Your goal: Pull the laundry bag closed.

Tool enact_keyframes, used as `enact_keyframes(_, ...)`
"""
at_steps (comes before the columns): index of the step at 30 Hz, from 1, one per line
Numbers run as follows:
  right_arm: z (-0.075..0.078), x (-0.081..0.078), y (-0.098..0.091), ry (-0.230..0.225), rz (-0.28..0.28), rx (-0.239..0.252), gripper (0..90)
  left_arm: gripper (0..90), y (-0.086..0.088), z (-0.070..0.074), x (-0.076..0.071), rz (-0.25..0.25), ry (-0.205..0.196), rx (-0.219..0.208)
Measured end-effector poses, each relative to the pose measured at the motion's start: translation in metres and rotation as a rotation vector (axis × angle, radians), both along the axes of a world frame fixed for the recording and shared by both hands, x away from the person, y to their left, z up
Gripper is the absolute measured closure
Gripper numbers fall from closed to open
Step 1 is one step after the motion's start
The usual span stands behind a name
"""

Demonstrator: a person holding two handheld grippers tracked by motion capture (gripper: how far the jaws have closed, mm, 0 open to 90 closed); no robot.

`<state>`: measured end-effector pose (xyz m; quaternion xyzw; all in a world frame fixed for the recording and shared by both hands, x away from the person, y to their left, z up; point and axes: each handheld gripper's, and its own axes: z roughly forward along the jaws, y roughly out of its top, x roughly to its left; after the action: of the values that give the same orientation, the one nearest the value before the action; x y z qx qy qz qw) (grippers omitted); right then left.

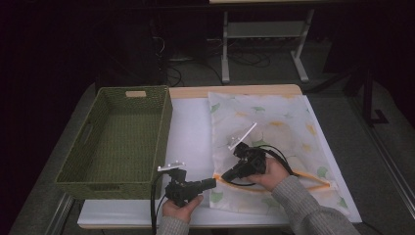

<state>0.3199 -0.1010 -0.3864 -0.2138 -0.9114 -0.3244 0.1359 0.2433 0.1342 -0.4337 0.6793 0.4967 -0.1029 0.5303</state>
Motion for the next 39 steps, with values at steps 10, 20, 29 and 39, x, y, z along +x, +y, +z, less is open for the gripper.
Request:
enact_keyframes(10, 0.000, -0.006, -0.018, -0.012, -0.028, -0.007, 89.7, 86.4, 0.002, 0.000, 0.001, 0.003, -0.006, 0.024)
enact_keyframes(20, 0.001, -0.011, -0.041, -0.006, -0.078, 0.010, 89.7, 86.4, 0.004, 0.000, 0.001, 0.002, -0.011, 0.041)
enact_keyframes(29, 0.004, -0.014, -0.052, -0.016, -0.098, 0.027, 89.7, 86.4, 0.004, 0.000, 0.002, 0.003, -0.012, 0.049)
enact_keyframes(39, 0.004, -0.018, -0.065, -0.017, -0.123, 0.047, 89.7, 86.3, 0.005, 0.000, 0.002, 0.006, -0.016, 0.056)
